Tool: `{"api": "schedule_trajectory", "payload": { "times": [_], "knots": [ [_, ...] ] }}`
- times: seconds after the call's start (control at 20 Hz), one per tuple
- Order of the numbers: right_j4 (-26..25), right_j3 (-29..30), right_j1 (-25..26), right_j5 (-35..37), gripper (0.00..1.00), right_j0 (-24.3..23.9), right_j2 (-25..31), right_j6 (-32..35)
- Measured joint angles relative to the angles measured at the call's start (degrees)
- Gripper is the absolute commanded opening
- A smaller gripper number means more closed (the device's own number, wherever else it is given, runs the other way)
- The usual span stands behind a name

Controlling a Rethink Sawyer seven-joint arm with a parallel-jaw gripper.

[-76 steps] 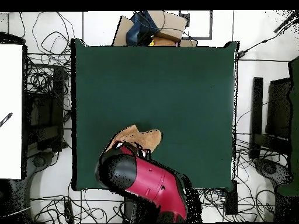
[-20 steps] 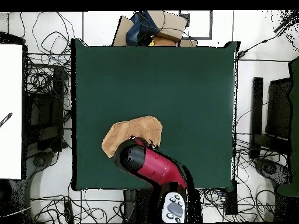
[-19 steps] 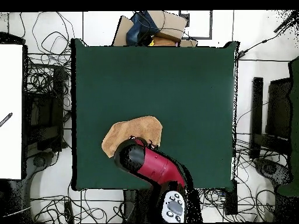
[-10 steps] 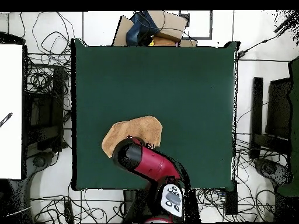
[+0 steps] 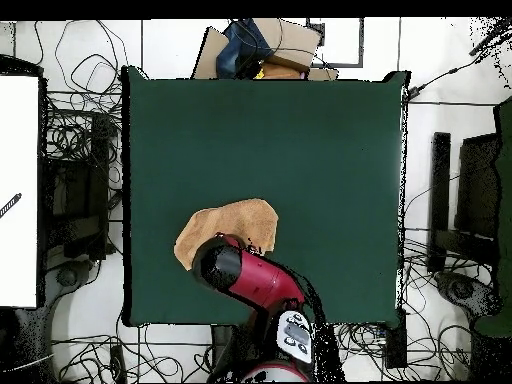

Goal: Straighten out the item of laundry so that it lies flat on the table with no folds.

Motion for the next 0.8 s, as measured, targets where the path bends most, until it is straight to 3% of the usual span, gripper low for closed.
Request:
{"api": "schedule_trajectory", "payload": {
  "times": [0.4, 0.8],
  "knots": [
    [0.0, 0.2, 0.0, -2.1, 1.00, -3.1, 1.3, 0.0],
    [0.0, -0.3, 1.3, -2.2, 1.00, -2.2, 1.3, 0.0]
  ]
}}
